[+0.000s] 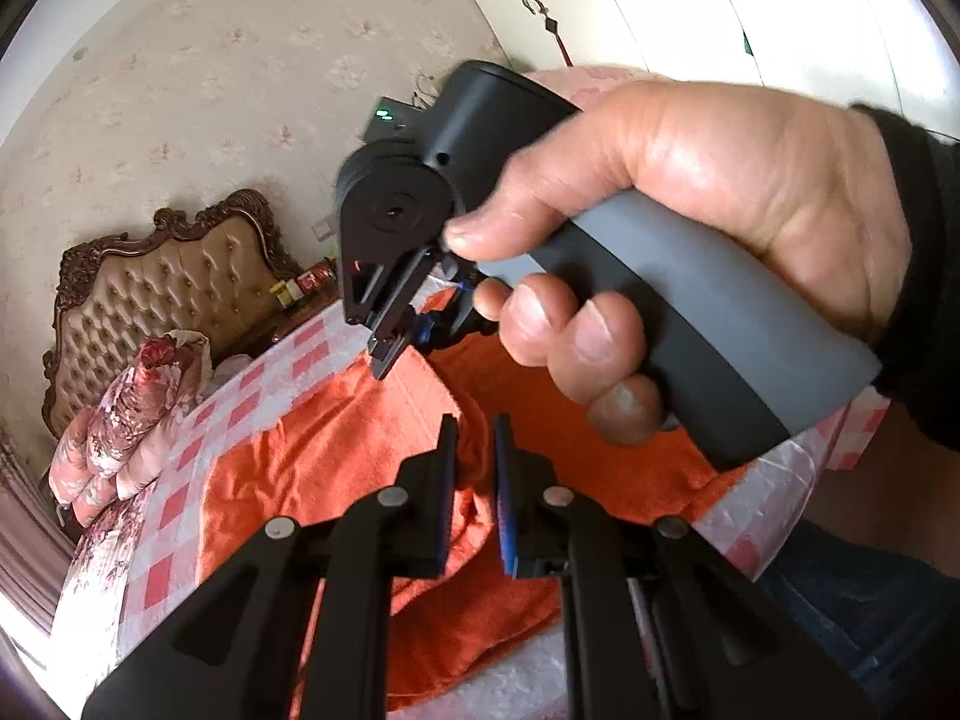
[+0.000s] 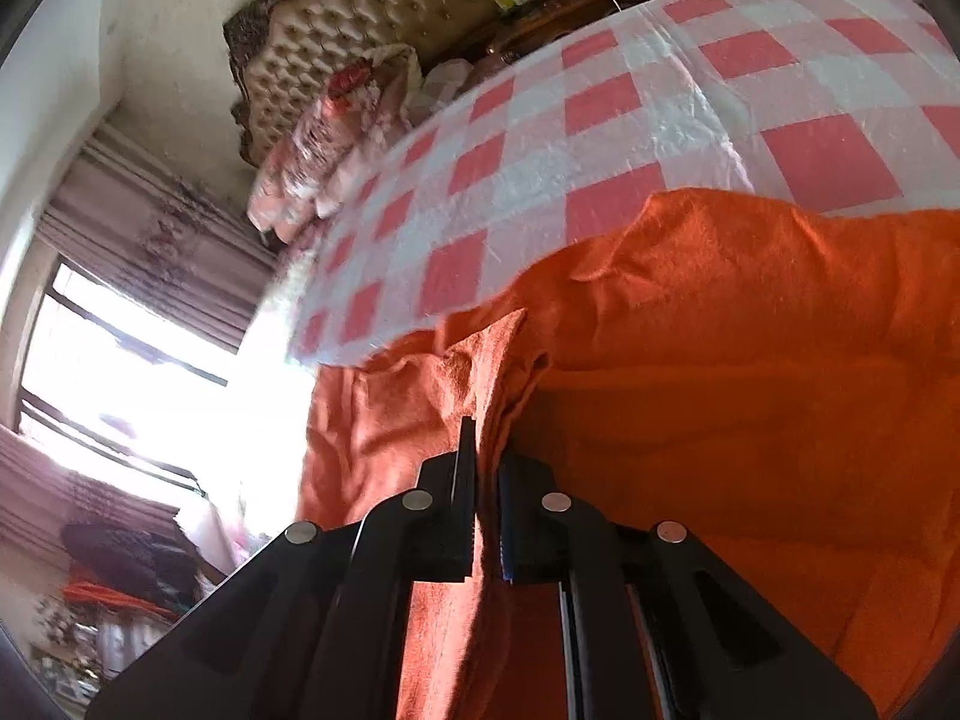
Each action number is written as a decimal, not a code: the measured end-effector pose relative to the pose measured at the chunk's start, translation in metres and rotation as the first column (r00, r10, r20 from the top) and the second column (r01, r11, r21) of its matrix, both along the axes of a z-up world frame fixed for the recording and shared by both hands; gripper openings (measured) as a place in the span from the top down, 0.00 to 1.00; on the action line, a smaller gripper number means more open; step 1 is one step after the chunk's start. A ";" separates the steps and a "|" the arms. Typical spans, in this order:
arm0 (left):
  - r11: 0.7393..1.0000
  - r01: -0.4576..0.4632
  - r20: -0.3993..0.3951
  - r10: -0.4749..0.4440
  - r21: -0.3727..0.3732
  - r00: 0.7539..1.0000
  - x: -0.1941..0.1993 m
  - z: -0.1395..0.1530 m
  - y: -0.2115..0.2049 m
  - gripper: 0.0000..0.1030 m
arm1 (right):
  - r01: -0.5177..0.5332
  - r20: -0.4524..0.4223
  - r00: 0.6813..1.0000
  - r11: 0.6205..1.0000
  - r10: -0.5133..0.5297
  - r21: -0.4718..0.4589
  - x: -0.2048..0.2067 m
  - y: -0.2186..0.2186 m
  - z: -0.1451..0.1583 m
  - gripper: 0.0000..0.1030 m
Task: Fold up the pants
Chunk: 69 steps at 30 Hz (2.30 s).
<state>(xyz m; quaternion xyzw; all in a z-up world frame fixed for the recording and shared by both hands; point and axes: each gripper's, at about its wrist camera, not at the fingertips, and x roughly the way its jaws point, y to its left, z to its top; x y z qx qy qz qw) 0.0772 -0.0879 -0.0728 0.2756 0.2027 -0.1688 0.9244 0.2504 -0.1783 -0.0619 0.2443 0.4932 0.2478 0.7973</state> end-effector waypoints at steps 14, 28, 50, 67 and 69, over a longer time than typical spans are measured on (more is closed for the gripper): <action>0.914 -0.134 -0.078 0.112 -0.383 0.991 -0.037 0.025 0.122 0.51 | 0.041 0.119 0.993 0.969 -0.012 -0.242 -0.024 0.013 0.007 0.85; 0.787 -0.379 -0.243 0.294 -0.487 0.924 -0.041 -0.011 0.226 0.66 | 0.119 0.276 0.961 0.890 0.008 -0.440 -0.103 0.068 -0.005 0.86; 0.909 -0.416 -0.029 0.416 -0.002 0.909 -0.030 -0.021 0.184 0.42 | 0.122 0.326 0.942 0.827 0.078 -0.549 -0.111 0.076 -0.007 0.92; 0.812 -0.480 -0.523 0.265 -0.331 0.810 0.160 0.029 0.220 0.47 | 0.186 0.314 0.949 0.767 0.021 -0.614 -0.105 0.071 -0.007 0.14; 0.838 -0.491 -0.537 0.309 -0.237 0.785 0.176 0.017 0.209 0.41 | 0.188 0.311 0.950 0.776 0.010 -0.601 -0.104 0.068 -0.009 0.14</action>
